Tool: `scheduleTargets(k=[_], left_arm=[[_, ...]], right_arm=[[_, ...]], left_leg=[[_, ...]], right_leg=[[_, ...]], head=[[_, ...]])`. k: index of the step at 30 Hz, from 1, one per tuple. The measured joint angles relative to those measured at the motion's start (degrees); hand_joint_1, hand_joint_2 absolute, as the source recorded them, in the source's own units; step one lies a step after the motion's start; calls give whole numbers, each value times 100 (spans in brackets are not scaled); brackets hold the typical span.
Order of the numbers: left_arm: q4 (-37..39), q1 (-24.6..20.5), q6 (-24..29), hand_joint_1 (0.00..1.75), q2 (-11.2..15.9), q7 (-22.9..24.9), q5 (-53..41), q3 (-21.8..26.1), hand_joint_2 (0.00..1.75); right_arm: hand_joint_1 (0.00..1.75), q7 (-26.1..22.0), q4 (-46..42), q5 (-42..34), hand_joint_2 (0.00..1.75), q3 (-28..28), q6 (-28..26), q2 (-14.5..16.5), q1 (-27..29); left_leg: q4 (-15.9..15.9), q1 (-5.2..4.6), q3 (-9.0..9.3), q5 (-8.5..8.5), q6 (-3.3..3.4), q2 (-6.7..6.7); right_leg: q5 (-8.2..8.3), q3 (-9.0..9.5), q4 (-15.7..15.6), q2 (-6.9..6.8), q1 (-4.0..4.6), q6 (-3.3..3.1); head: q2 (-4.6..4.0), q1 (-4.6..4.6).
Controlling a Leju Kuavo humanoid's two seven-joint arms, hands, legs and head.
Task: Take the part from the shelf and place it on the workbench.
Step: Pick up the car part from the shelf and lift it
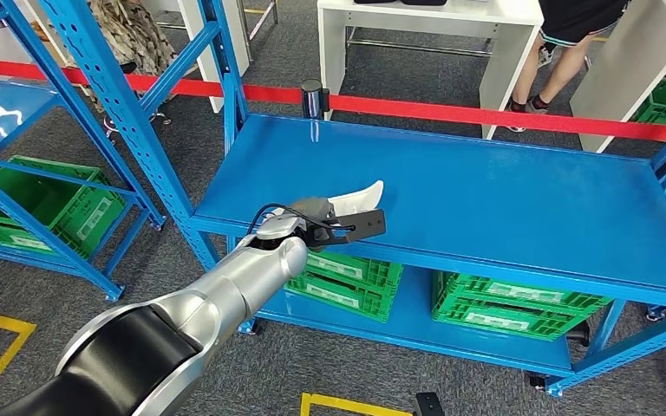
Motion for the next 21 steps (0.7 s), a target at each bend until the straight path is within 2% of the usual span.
scheduleTargets(k=[14,21], left_arm=[[-40,-14,75,175,0,-5,79,-6,175],[-65,-443,119,175,0,60,-37,-38,175]], right_arm=[[0,-16,0,-7,0,-4,-10,0,23],[0,-9,1,51,0,-4,43,0,23]], left_leg=[[0,0,0,1,0,0],[1,0,-3,4,4,0]], right_leg=[[0,-1,0,0,0,0],[3,-2,0,0,0,3]], head=[[0,0],[0,0]])
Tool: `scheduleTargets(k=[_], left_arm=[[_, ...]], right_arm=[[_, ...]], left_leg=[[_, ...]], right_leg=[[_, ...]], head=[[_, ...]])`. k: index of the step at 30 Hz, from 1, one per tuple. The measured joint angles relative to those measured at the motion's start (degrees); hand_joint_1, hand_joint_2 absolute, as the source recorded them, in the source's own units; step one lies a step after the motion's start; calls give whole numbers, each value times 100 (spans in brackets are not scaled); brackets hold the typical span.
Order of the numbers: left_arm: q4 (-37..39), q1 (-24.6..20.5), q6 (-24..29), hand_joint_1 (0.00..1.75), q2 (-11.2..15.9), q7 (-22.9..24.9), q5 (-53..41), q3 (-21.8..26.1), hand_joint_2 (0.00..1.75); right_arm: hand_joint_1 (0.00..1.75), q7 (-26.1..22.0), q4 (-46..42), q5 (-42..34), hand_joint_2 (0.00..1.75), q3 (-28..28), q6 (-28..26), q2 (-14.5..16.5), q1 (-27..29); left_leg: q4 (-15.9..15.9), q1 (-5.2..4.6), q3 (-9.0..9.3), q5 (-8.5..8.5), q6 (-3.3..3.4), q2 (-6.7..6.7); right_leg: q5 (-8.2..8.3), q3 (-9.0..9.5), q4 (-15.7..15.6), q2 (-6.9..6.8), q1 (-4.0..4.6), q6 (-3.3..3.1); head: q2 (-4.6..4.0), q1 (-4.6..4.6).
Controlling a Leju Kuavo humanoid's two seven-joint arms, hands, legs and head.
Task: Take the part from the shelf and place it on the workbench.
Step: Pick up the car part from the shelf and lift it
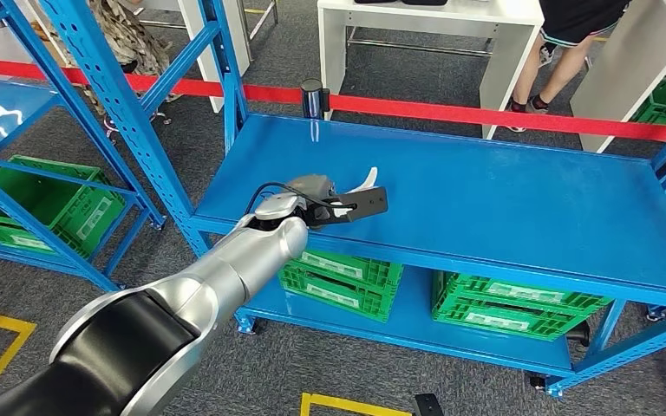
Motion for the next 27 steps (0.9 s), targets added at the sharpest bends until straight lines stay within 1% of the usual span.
scheduleTargets(k=[4,9,12,15,18,23,27], left_arm=[[-62,-125,0,175,0,-101,163,-10,175],[-215,-163,79,175,-2,-593,880,-68,175],[-368,-164,145,175,-3,-858,1495,-245,175],[-552,-164,176,175,-4,-987,2022,-520,175],[-682,-165,184,175,-6,-1006,2205,-759,175],[-779,-165,190,175,-7,-1058,2316,-955,175],[-925,-163,175,175,-12,-1212,2878,-1224,175]], right_arm=[[0,-7,0,43,0,0,39,0,-2],[0,4,0,58,0,0,77,0,-10],[0,-3,0,53,0,0,84,0,-10],[0,-8,0,40,0,0,87,0,-9],[0,-8,0,37,0,0,87,0,-9],[0,-10,0,32,0,0,87,0,-8],[0,-38,0,-6,0,0,80,0,-3]], left_leg=[[0,0,-2,0,0,0],[0,-1,-5,0,0,0],[0,-2,-6,-1,1,0],[0,-4,-6,-1,1,0],[0,-5,-6,-1,1,0],[0,-5,-6,-1,1,0],[0,-5,-7,-1,1,0]], right_leg=[[0,-2,0,0,0,0],[0,-4,0,0,0,0],[0,-6,0,0,0,0],[0,-6,-1,0,0,0],[0,-6,-1,0,-1,0],[0,-7,-1,1,-1,1],[0,-8,-1,0,0,1]], head=[[0,-1],[0,-1],[0,-1],[0,-1],[0,0],[0,-1],[0,-1]])
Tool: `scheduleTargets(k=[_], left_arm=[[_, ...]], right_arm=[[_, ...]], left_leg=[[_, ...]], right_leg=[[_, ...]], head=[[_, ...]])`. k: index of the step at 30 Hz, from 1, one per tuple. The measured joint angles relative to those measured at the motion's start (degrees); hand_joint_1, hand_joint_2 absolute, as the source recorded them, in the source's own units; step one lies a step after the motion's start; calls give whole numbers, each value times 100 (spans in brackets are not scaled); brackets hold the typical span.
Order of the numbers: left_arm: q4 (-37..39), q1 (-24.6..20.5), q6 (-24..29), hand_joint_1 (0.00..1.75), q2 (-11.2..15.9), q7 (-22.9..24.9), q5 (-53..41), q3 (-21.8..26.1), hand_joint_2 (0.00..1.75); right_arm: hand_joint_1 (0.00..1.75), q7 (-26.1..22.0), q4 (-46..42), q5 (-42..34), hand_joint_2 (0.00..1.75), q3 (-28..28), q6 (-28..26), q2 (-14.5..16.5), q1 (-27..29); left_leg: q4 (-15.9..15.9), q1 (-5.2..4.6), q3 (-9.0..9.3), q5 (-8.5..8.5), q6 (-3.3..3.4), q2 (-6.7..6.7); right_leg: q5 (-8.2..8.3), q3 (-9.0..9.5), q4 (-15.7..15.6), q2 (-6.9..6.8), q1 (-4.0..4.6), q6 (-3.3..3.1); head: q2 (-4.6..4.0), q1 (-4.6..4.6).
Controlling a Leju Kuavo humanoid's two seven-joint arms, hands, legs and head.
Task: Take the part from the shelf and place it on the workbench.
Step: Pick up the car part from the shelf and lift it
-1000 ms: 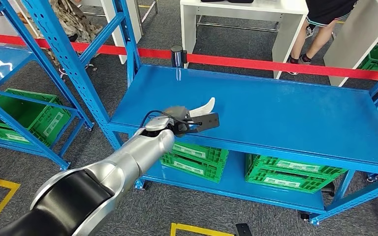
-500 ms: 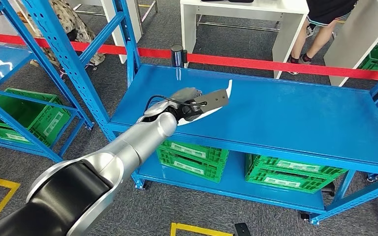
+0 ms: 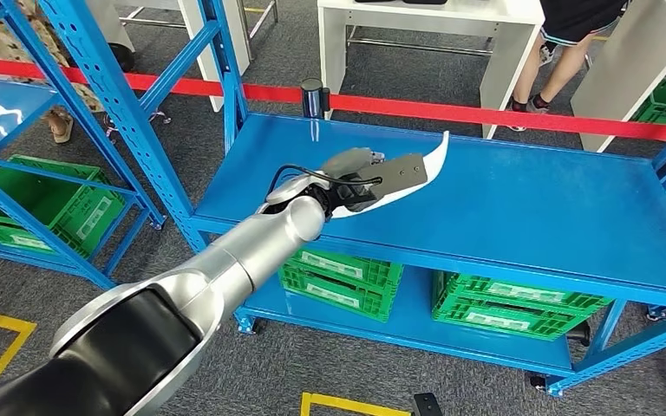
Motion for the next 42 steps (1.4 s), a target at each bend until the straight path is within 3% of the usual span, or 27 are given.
scheduleTargets(k=[8,17,25,42], left_arm=[[-432,73,-1,175,-24,-528,1475,-847,175],[-650,445,130,175,-25,-1035,1843,-1213,175],[-678,669,185,175,-22,-1360,1524,-1207,175],[-1193,1562,20,175,51,-1544,586,-509,175]], right_arm=[[0,-77,-1,-70,0,-12,-27,0,32],[0,-102,-1,-140,0,-102,-69,-6,90],[0,-166,-1,-181,0,-169,-73,-9,113],[0,-232,-2,-192,0,-260,-75,-29,153]], left_leg=[[0,-8,-3,-4,6,0],[0,-8,-5,-4,7,1],[0,-8,-7,-4,7,1],[0,-9,-9,-7,12,0]], right_leg=[[-1,-3,-1,0,0,1],[-1,-5,-1,1,0,1],[-1,-6,-1,1,0,2],[-1,-6,-2,-1,0,3]], head=[[0,1],[0,0],[0,1],[0,1]])
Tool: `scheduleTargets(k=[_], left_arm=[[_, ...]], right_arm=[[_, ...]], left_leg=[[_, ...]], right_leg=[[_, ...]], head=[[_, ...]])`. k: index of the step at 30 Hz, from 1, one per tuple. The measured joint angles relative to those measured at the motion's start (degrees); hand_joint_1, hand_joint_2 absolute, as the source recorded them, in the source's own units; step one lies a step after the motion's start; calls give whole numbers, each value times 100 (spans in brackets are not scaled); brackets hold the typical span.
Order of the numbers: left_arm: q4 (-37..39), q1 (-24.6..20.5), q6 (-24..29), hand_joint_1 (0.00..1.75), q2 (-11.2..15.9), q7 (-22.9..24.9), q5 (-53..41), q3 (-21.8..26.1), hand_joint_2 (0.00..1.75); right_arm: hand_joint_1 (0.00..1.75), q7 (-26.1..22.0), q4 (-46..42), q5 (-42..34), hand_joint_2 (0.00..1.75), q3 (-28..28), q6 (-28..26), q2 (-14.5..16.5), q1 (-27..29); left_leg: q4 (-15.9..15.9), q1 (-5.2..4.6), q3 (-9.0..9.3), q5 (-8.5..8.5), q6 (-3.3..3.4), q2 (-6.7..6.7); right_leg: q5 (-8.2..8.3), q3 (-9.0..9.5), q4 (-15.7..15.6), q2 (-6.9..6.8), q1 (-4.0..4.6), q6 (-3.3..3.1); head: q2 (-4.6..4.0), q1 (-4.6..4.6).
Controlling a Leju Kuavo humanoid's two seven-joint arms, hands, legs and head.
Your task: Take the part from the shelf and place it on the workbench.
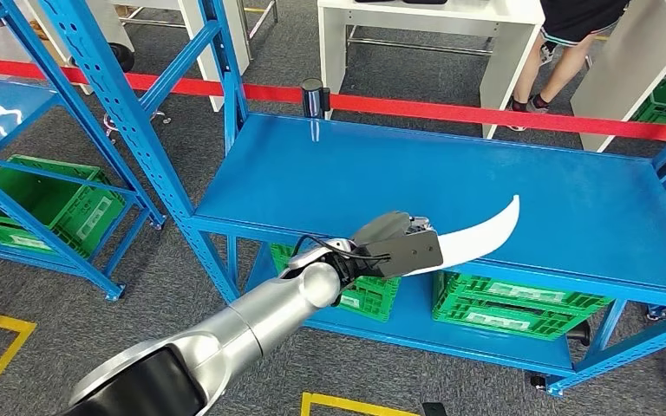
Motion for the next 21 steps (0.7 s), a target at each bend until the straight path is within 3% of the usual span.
scheduleTargets(k=[8,21], left_arm=[[-339,333,-66,175,49,-31,-151,277,175],[-447,400,-80,175,107,-32,-176,389,175]], right_arm=[[0,-35,1,-21,0,-27,-6,-4,1],[0,-40,1,-44,0,-35,-5,-11,1]], left_leg=[[0,0,-1,0,1,0],[0,0,-1,0,1,0]], right_leg=[[-1,-1,0,0,0,1],[-1,-1,0,0,0,1]], head=[[0,-1],[0,-1]])
